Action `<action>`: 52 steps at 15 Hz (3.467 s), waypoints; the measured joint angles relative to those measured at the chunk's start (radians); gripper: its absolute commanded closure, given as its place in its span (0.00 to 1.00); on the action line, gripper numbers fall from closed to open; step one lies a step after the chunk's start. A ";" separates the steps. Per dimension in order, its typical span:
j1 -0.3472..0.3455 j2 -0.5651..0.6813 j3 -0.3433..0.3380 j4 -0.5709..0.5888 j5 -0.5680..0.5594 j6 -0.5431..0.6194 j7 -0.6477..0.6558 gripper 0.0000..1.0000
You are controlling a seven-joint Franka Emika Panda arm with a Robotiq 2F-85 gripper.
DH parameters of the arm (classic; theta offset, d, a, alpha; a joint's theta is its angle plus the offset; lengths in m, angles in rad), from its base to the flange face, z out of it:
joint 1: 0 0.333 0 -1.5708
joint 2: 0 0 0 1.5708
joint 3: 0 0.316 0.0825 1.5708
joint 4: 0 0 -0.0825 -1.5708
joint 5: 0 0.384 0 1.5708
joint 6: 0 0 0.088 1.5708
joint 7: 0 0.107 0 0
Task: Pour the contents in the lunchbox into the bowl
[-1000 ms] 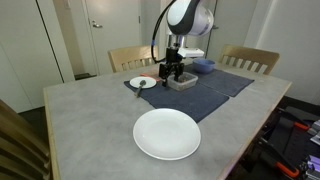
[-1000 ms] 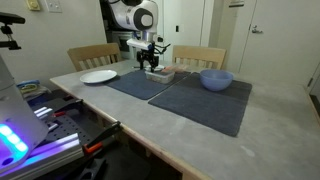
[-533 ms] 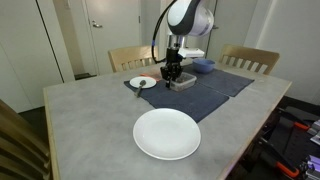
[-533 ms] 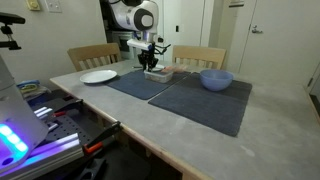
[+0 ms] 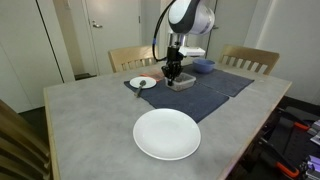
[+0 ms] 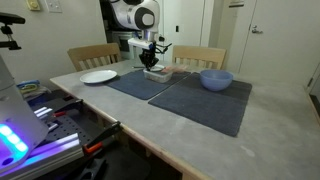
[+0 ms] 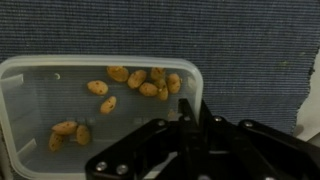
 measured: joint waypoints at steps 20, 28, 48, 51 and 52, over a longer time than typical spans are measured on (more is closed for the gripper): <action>-0.094 -0.190 0.029 -0.047 0.041 -0.100 -0.157 0.98; -0.107 -0.231 0.028 -0.047 0.067 -0.174 -0.242 0.98; -0.190 -0.287 0.009 0.034 0.247 -0.395 -0.529 0.90; -0.190 -0.287 0.009 0.034 0.247 -0.395 -0.529 0.98; -0.190 -0.287 0.009 0.034 0.247 -0.395 -0.529 0.98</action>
